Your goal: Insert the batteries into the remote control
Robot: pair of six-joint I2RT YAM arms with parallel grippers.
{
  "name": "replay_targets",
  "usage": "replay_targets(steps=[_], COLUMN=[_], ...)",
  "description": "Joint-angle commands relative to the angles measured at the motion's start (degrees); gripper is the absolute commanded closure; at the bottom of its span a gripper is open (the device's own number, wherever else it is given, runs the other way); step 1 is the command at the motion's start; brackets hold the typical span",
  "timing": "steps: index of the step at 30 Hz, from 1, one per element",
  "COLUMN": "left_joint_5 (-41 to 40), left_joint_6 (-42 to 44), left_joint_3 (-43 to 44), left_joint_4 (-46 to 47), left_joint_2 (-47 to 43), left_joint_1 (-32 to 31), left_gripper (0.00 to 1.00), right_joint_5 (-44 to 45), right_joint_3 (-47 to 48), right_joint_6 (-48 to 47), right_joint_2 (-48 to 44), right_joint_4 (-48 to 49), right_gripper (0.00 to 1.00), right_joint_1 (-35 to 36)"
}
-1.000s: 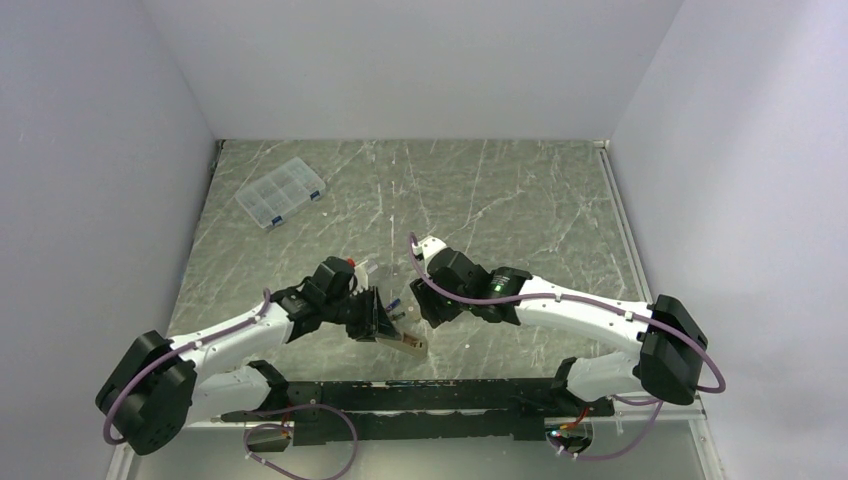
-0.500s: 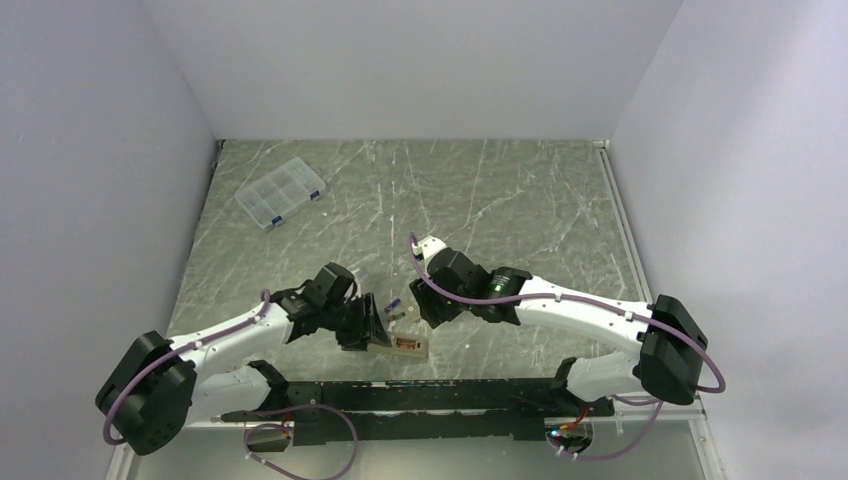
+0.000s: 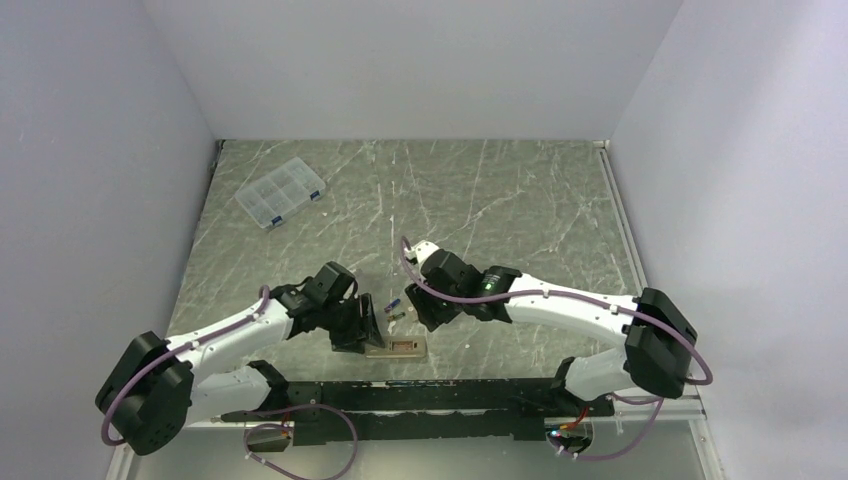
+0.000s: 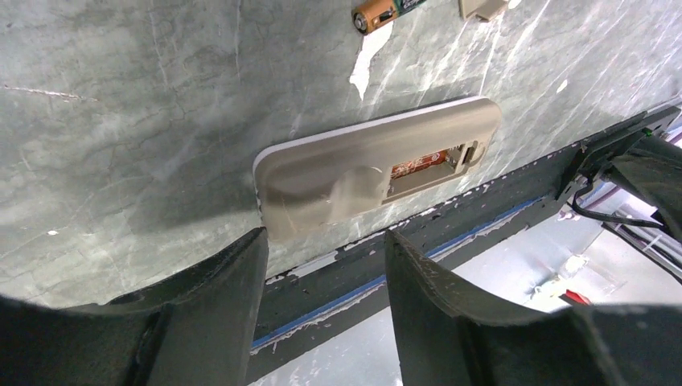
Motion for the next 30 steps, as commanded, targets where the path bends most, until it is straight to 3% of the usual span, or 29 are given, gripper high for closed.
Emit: replay_targets(steps=[1, 17, 30], left_joint_5=[-2.92, -11.64, -12.60], left_joint_6=[1.03, 0.15, 4.02], left_joint_3=[3.59, 11.92, 19.67], left_joint_4=[-3.76, -17.65, -23.77], left_joint_2=[-1.34, -15.36, -22.32], left_joint_1=[0.09, 0.23, 0.20], left_gripper=[0.39, 0.34, 0.32], right_joint_5=[-0.62, -6.76, -13.31], right_joint_3=[3.76, 2.99, 7.03], right_joint_6=[-3.32, -23.78, -40.89], right_joint_2=[1.83, 8.19, 15.92], right_joint_4=[1.30, 16.23, 14.86], right_gripper=[0.40, 0.42, 0.45], right_joint_1=[0.30, 0.30, -1.16])
